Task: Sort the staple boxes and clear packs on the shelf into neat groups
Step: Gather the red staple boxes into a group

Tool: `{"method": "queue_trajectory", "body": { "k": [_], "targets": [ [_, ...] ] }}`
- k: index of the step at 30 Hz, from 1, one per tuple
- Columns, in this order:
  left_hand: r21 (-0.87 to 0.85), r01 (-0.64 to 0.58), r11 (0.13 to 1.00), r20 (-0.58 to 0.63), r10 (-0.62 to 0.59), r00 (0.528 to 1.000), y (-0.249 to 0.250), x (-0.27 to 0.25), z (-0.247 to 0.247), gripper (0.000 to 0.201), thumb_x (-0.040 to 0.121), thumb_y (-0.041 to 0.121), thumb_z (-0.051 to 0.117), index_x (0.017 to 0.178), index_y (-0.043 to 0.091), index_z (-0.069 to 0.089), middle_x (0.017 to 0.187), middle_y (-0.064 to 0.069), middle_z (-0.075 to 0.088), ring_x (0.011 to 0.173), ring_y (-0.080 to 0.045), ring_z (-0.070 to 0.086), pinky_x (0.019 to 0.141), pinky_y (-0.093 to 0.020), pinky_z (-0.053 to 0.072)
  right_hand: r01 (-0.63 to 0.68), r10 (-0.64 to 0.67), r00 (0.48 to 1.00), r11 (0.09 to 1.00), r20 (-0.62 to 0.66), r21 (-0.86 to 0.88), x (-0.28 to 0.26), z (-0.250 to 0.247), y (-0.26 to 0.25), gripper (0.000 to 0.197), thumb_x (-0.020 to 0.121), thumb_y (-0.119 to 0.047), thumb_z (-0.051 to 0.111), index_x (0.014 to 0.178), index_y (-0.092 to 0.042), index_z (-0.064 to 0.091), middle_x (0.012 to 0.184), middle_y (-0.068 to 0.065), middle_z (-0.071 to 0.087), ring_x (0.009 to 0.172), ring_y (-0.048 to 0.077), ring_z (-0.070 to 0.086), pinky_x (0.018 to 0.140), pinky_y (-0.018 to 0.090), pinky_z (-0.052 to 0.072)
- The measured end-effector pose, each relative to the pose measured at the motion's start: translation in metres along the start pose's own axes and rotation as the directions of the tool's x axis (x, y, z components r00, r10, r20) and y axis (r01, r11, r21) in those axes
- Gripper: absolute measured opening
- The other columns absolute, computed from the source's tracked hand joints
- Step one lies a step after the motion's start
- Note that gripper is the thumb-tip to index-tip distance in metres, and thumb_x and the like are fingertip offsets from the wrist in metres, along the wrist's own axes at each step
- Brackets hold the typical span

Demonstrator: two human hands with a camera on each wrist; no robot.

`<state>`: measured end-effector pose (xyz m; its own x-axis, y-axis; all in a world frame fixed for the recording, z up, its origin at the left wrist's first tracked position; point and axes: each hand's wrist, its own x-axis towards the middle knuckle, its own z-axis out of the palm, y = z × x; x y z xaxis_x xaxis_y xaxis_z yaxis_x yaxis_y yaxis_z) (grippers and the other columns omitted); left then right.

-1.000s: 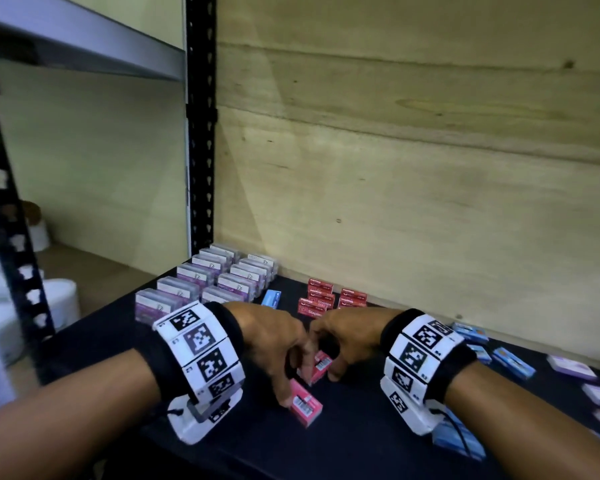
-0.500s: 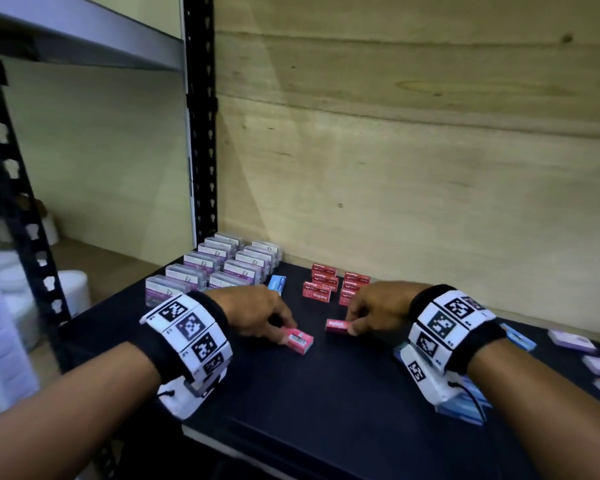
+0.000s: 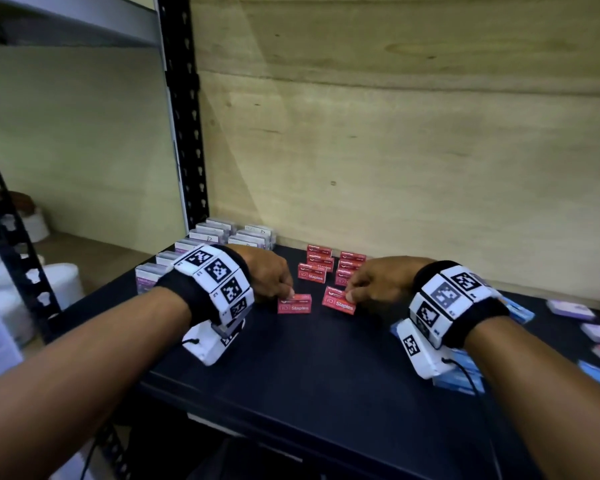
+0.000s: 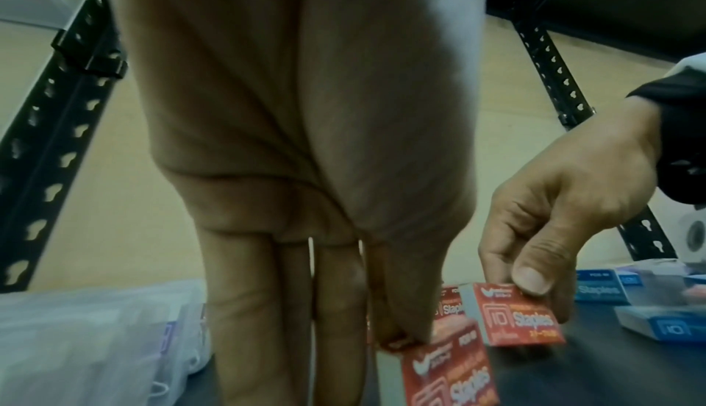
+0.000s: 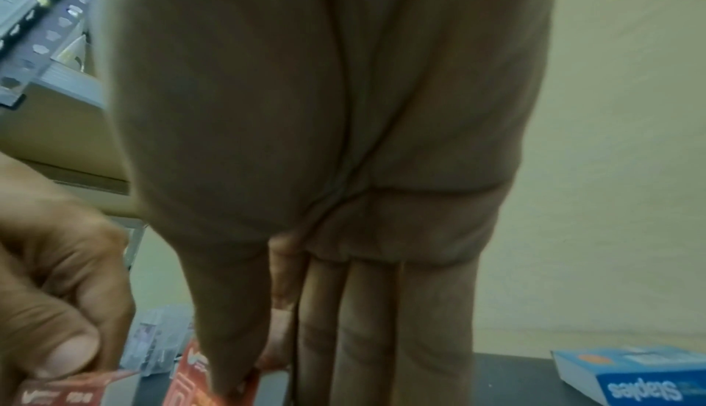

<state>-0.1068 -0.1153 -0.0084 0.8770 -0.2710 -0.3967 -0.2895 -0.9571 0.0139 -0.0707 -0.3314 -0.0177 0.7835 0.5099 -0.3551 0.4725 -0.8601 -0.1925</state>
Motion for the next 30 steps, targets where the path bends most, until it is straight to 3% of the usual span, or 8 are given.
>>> {"method": "queue_trajectory", "body": {
  "k": [4, 9, 13, 15, 18, 21, 25, 30],
  "targets": [
    [-0.02, 0.03, 0.999, 0.009, -0.029, 1.0, 0.002, 0.0, -0.001, 0.037, 0.102, 0.039, 0.041, 0.072, 0.02, 0.054, 0.063, 0.008, 0.055, 0.061, -0.008, 0.051, 0.07, -0.027, 0.042, -0.036, 0.036, 0.999, 0.999, 0.006, -0.028, 0.003, -0.002, -0.006, 0.022, 0.097, -0.042, 0.055, 0.101, -0.027, 0.071, 0.099, -0.008, 0.072, 0.096, 0.012, 0.064, 0.098, 0.036, 0.049],
    [-0.012, 0.088, 0.996, 0.021, -0.087, 0.996, 0.012, -0.001, -0.002, 0.036, 0.092, 0.054, 0.056, 0.102, 0.021, 0.065, 0.08, 0.013, 0.056, 0.071, -0.004, 0.051, 0.077, -0.028, 0.044, -0.066, 0.066, 0.998, 0.998, 0.004, 0.017, 0.007, -0.004, -0.009, 0.025, 0.099, -0.038, 0.055, 0.108, -0.021, 0.071, 0.099, -0.003, 0.075, 0.094, 0.013, 0.069, 0.099, 0.036, 0.05],
    [0.071, 0.067, 0.995, 0.006, -0.067, 0.998, 0.016, -0.003, -0.003, 0.028, 0.092, 0.035, 0.065, 0.117, 0.024, 0.059, 0.094, 0.01, 0.054, 0.082, -0.009, 0.05, 0.073, -0.025, 0.039, -0.091, 0.097, 0.995, 0.972, -0.015, 0.218, 0.011, 0.0, -0.006, 0.023, 0.101, -0.03, 0.054, 0.112, -0.014, 0.067, 0.103, 0.003, 0.074, 0.096, 0.018, 0.072, 0.096, 0.038, 0.054],
    [0.068, 0.061, 0.996, -0.031, -0.059, 0.998, 0.017, -0.003, -0.004, 0.029, 0.095, 0.028, 0.061, 0.123, 0.022, 0.056, 0.108, 0.006, 0.058, 0.082, -0.01, 0.05, 0.075, -0.025, 0.039, -0.097, 0.117, 0.992, 0.933, -0.039, 0.348, 0.012, 0.003, -0.006, 0.017, 0.103, -0.025, 0.049, 0.109, -0.014, 0.062, 0.098, 0.005, 0.071, 0.094, 0.024, 0.071, 0.09, 0.04, 0.057],
    [0.064, 0.067, 0.996, -0.1, -0.06, 0.993, 0.019, 0.0, -0.006, 0.036, 0.098, 0.024, 0.056, 0.133, 0.018, 0.051, 0.127, -0.002, 0.058, 0.102, -0.018, 0.055, 0.083, -0.025, 0.04, -0.125, 0.159, 0.986, 0.891, -0.042, 0.437, 0.012, 0.004, -0.005, 0.015, 0.105, -0.023, 0.043, 0.105, -0.016, 0.056, 0.092, 0.007, 0.07, 0.084, 0.027, 0.069, 0.076, 0.037, 0.057],
    [0.032, 0.073, 0.997, -0.127, -0.069, 0.99, 0.022, 0.007, -0.008, 0.031, 0.099, 0.013, 0.054, 0.13, 0.01, 0.054, 0.12, -0.008, 0.064, 0.1, -0.023, 0.062, 0.067, -0.019, 0.045, -0.137, 0.173, 0.982, 0.929, -0.076, 0.342, 0.009, 0.0, -0.003, 0.019, 0.105, -0.023, 0.042, 0.109, -0.014, 0.058, 0.095, 0.008, 0.075, 0.084, 0.026, 0.074, 0.075, 0.036, 0.059],
    [0.176, 0.115, 0.978, -0.152, -0.088, 0.984, 0.028, 0.024, -0.006, 0.03, 0.094, 0.01, 0.056, 0.124, 0.004, 0.059, 0.119, -0.013, 0.065, 0.106, -0.03, 0.063, 0.086, -0.034, 0.052, -0.167, 0.194, 0.974, 0.964, -0.119, 0.206, 0.007, -0.004, 0.001, 0.023, 0.104, -0.025, 0.047, 0.112, -0.012, 0.064, 0.092, 0.005, 0.077, 0.081, 0.02, 0.076, 0.074, 0.032, 0.061],
    [0.271, 0.15, 0.951, -0.157, -0.11, 0.981, 0.037, 0.037, -0.007, 0.031, 0.096, 0.009, 0.053, 0.126, 0.002, 0.058, 0.125, -0.015, 0.062, 0.111, -0.031, 0.062, 0.088, -0.034, 0.049, -0.189, 0.203, 0.976, 0.971, -0.084, 0.143, 0.007, -0.006, 0.0, 0.021, 0.101, -0.026, 0.053, 0.108, -0.014, 0.069, 0.091, 0.002, 0.076, 0.08, 0.019, 0.076, 0.074, 0.032, 0.061]
  ]
}}
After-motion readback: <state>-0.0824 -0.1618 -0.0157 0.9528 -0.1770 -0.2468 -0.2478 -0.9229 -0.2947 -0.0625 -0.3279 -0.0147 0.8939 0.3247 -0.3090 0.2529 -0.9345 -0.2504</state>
